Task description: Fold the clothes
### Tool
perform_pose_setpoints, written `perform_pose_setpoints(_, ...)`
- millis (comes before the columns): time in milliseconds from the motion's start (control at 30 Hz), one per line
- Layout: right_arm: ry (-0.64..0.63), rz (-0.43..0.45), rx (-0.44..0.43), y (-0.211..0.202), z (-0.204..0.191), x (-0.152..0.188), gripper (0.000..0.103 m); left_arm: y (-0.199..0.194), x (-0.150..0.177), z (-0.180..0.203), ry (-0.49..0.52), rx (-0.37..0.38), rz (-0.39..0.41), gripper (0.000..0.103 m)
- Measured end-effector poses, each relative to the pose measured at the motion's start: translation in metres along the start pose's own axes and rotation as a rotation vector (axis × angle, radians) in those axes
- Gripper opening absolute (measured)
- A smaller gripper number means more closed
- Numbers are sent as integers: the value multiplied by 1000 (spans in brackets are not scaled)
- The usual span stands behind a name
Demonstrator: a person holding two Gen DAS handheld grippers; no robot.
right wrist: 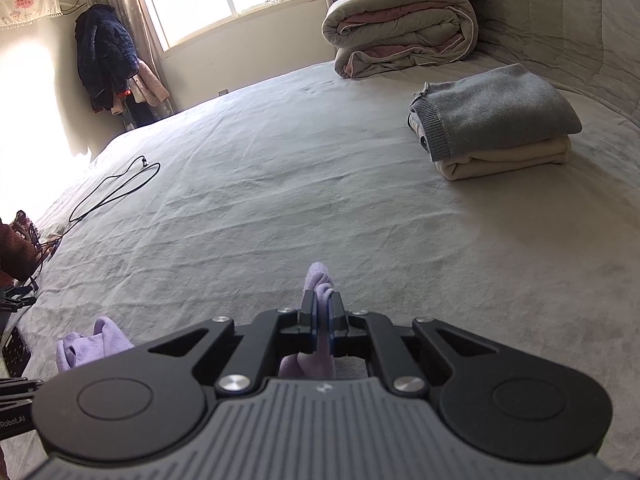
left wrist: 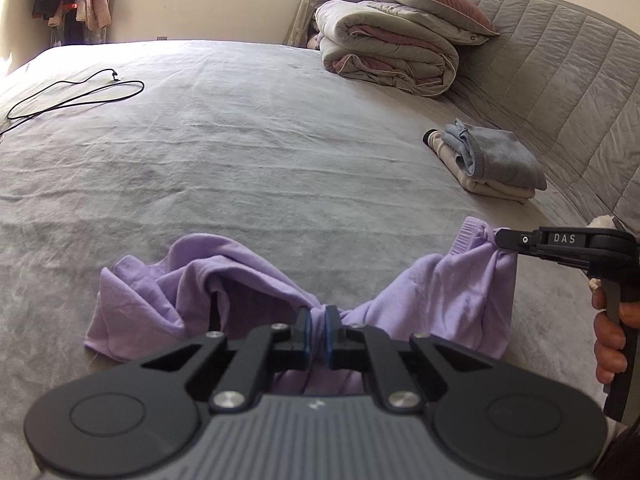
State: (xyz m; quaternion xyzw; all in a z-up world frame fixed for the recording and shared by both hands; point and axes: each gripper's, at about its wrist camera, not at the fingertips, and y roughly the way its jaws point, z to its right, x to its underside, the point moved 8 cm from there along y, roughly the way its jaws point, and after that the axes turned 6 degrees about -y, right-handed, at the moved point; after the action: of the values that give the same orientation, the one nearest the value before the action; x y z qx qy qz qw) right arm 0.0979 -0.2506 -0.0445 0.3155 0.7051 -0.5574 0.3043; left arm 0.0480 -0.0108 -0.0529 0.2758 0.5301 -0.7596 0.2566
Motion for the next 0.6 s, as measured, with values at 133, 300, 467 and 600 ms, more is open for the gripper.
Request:
perform_pose_setpoints(133, -3, 11, -4, -1, -4, -2, 6, -10, -5, -6, -21, 0, 34, 6)
perform_pose_setpoints(300, -5, 23, -13, -3, -10, -2, 6, -19, -11, -19, -60, -14, 77, 6)
perform_pose_setpoints(467, -19, 33, -27, -3, -19, -1, 6, -29, -17, -33, -99, -27, 119, 6)
perform_pose_setpoints(600, -31, 32, -29, 0, -24, 0, 6, -36, -20, -42, -127, -38, 147, 6)
